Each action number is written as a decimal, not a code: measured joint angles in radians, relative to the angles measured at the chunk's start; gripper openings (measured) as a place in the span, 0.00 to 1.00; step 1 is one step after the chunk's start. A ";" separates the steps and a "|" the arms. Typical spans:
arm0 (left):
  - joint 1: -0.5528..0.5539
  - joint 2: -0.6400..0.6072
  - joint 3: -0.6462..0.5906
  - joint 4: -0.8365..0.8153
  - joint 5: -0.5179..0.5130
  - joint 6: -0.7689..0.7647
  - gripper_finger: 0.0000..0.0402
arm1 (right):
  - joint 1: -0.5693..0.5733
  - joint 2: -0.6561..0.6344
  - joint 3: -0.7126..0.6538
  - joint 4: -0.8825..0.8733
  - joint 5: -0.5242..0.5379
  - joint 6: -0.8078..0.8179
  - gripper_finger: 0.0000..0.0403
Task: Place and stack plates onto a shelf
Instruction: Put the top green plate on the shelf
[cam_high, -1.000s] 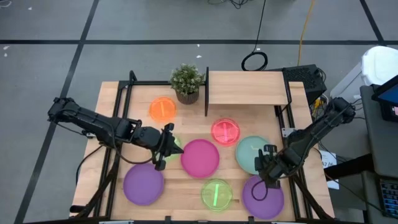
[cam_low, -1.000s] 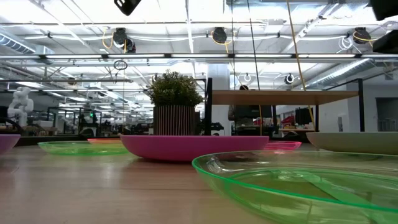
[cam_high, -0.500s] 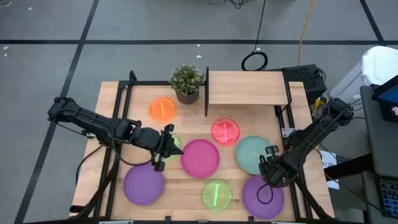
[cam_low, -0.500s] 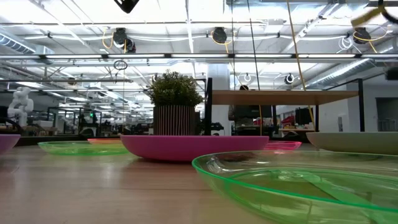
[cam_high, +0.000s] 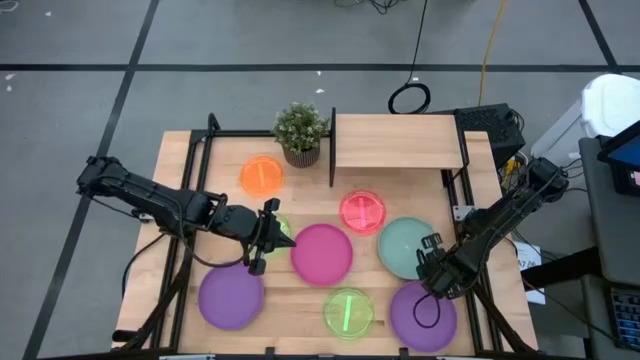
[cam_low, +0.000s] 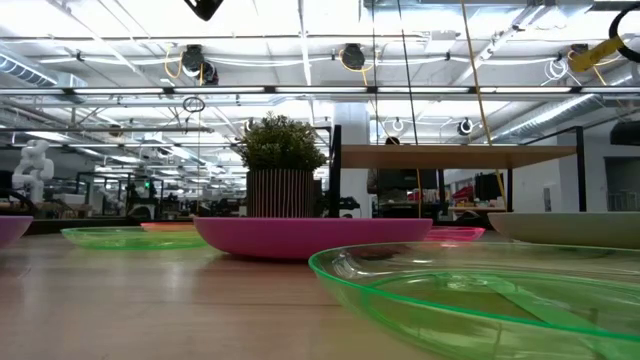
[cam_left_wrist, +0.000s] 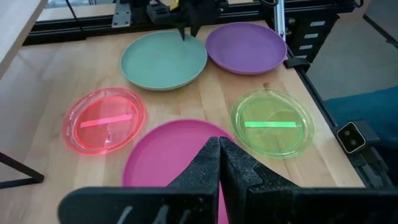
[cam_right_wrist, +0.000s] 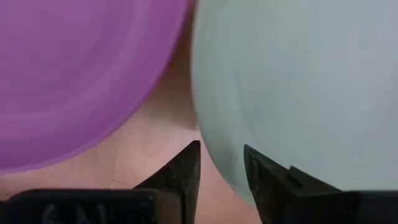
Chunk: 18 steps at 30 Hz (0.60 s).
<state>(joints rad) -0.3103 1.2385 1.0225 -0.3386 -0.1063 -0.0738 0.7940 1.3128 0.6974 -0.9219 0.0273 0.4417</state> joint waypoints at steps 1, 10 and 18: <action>0.000 0.000 0.000 0.000 0.000 0.000 0.01 | 0.000 0.000 -0.012 0.025 -0.001 -0.012 0.23; 0.000 0.000 0.000 0.000 0.000 0.000 0.01 | 0.000 -0.004 -0.080 0.127 0.027 -0.017 0.04; 0.000 0.000 0.000 0.004 -0.001 0.014 0.01 | 0.000 -0.002 -0.075 0.112 0.042 -0.001 0.01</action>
<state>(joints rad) -0.3103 1.2381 1.0225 -0.3342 -0.1073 -0.0601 0.7940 1.3113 0.6228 -0.8097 0.0689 0.4407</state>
